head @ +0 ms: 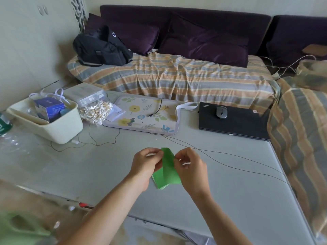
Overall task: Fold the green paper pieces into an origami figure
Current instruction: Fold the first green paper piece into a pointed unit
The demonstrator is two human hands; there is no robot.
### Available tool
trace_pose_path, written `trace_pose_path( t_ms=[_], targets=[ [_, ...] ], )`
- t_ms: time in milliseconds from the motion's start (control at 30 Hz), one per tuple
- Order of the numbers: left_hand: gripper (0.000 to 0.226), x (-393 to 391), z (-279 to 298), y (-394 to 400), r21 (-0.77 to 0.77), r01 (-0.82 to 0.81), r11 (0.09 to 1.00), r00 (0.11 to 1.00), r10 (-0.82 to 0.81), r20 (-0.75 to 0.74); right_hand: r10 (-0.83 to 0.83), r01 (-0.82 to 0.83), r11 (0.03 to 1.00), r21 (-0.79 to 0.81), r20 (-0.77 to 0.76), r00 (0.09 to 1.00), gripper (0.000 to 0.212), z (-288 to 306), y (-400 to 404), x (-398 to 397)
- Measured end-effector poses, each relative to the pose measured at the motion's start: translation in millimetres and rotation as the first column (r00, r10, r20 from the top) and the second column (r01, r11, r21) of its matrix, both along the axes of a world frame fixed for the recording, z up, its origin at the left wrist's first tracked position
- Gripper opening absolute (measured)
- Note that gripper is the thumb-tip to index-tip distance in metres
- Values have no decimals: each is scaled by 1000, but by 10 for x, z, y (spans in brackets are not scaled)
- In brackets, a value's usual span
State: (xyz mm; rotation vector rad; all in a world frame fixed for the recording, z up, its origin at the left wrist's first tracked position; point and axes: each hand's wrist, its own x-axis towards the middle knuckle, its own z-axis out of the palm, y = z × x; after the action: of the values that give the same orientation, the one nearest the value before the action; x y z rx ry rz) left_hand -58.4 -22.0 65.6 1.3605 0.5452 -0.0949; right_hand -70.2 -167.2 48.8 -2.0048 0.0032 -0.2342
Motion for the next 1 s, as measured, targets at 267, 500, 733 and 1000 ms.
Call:
trace_pose_path(
  t_ms=[267, 500, 733, 1000],
  targets=[
    [28, 23, 21, 2, 117, 214, 970, 976, -216, 5, 24, -25, 1000, 12, 19, 1000, 15, -30, 49, 33],
    [32, 37, -72, 19, 193, 59, 979, 998, -61, 2, -48, 47, 999, 18, 8, 999, 18, -47, 64, 80],
    [15, 70, 16, -62, 279, 95, 956, 995, -101, 6, 36, 12, 977, -215, 219, 975, 23, -107, 82, 75],
    [1, 29, 64, -92, 380, 125, 916, 985, -161, 66, 140, -99, 973, -208, 194, 971, 25, -93, 44, 70]
  ],
)
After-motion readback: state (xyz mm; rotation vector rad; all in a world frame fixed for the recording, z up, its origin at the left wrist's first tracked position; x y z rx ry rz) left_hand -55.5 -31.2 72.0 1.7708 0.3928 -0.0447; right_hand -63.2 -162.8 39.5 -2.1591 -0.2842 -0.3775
